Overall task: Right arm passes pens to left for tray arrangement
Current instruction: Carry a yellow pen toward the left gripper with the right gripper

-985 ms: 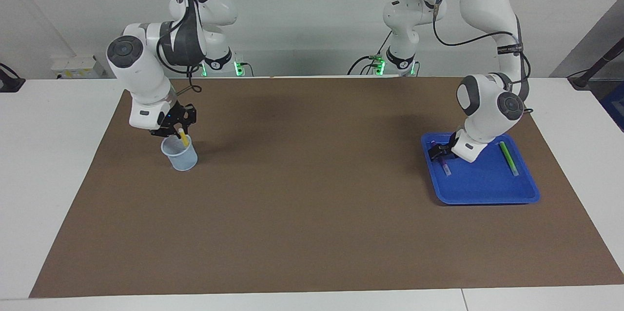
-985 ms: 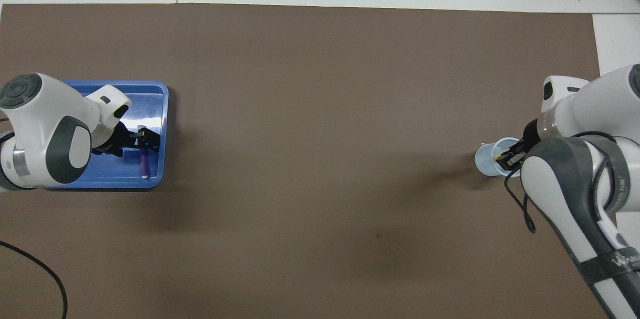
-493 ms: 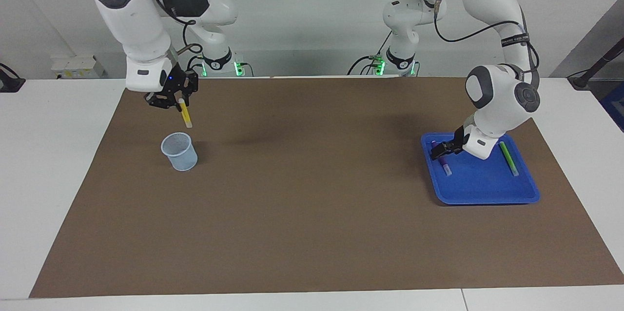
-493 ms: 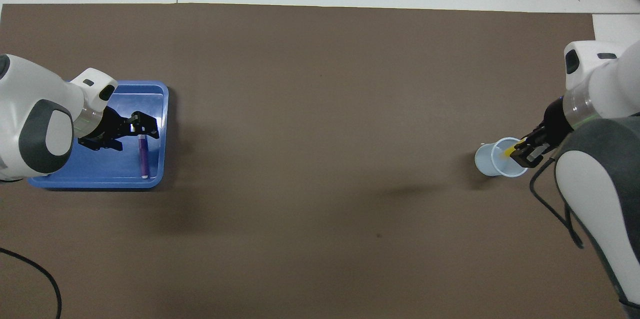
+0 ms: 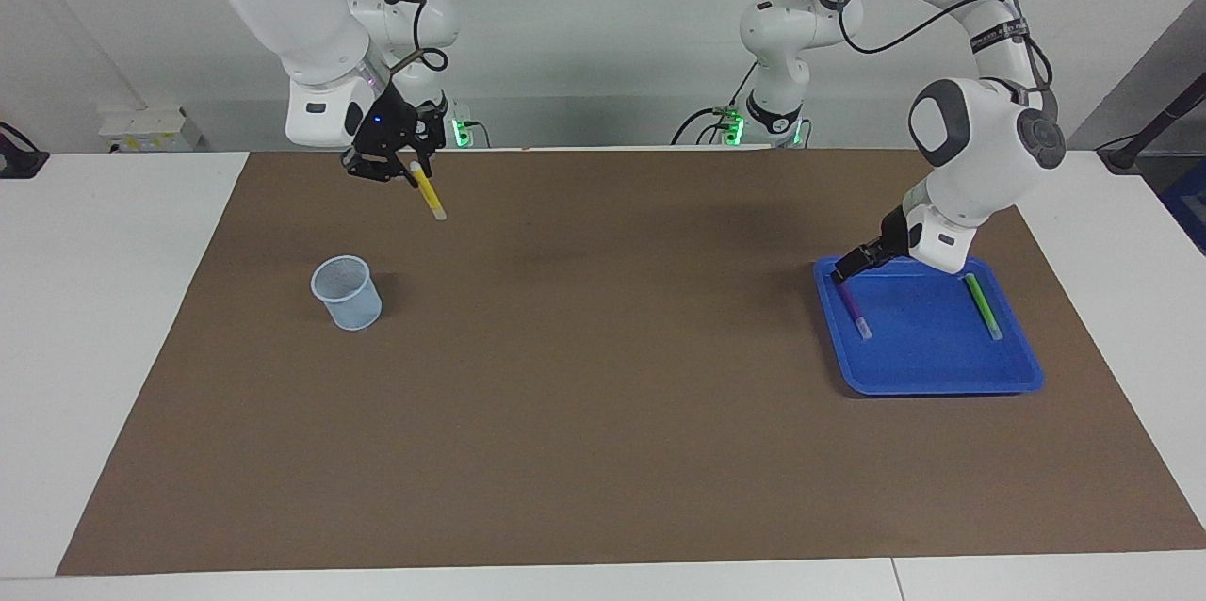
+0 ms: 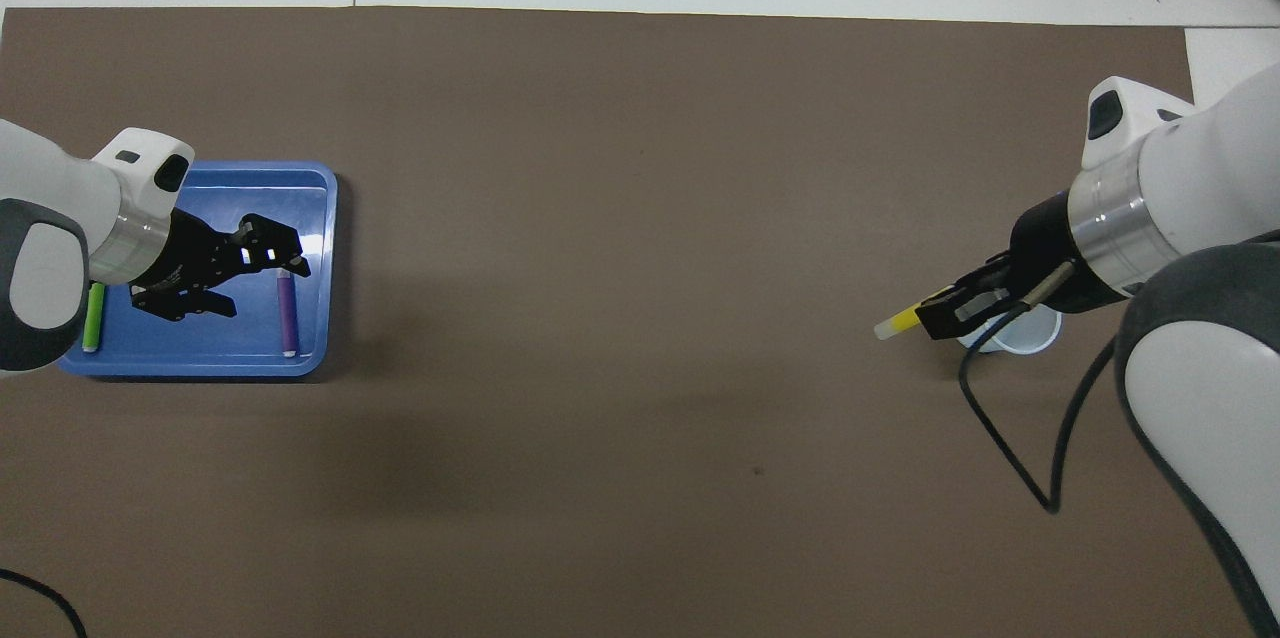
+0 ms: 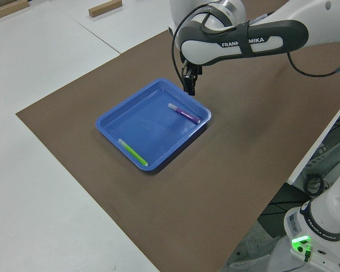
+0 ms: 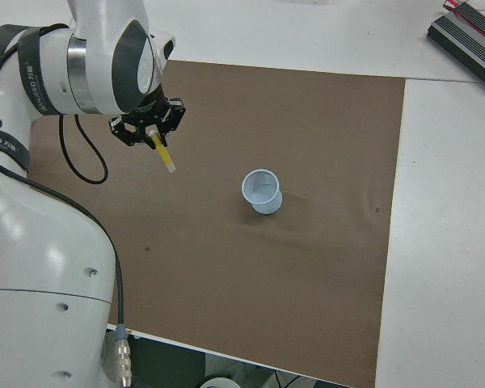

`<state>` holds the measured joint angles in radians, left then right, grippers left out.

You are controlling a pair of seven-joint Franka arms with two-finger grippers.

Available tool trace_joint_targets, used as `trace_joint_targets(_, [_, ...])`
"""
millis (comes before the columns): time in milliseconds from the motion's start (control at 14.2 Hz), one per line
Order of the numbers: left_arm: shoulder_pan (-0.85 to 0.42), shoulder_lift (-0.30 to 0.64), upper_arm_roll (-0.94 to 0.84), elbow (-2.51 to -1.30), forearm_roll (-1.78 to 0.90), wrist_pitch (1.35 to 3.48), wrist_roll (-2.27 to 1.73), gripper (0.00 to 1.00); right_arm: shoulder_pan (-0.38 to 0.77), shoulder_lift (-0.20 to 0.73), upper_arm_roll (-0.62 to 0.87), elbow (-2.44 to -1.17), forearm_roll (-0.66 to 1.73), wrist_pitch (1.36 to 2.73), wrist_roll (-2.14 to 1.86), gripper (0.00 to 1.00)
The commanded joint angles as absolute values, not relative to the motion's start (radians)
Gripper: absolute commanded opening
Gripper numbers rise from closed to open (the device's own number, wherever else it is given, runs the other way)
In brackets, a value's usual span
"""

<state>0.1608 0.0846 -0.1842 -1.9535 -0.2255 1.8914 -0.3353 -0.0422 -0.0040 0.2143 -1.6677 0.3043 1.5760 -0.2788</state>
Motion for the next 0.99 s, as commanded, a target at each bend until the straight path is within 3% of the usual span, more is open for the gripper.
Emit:
trace_joint_targets(0, [0.141, 0.026, -0.175, -1.942, -0.25, 1.798, -0.406, 1.0, -0.008, -0.084, 0.219, -1.848, 0.495, 1.754, -0.076, 0.0])
trace_joint_targets(422, [0.12, -0.1, -0.175, -1.957, -0.418, 1.772, -0.832, 1.0, 0.19, -0.114, 0.219, -1.992, 0.687, 2.106, 0.38, 0.0])
trace_joint_targets(915, [0.028, -0.143, -0.175, -1.986, -0.514, 1.92, -1.351, 1.0, 0.304, -0.083, 0.219, -2.008, 0.974, 2.376, 0.537, 0.0])
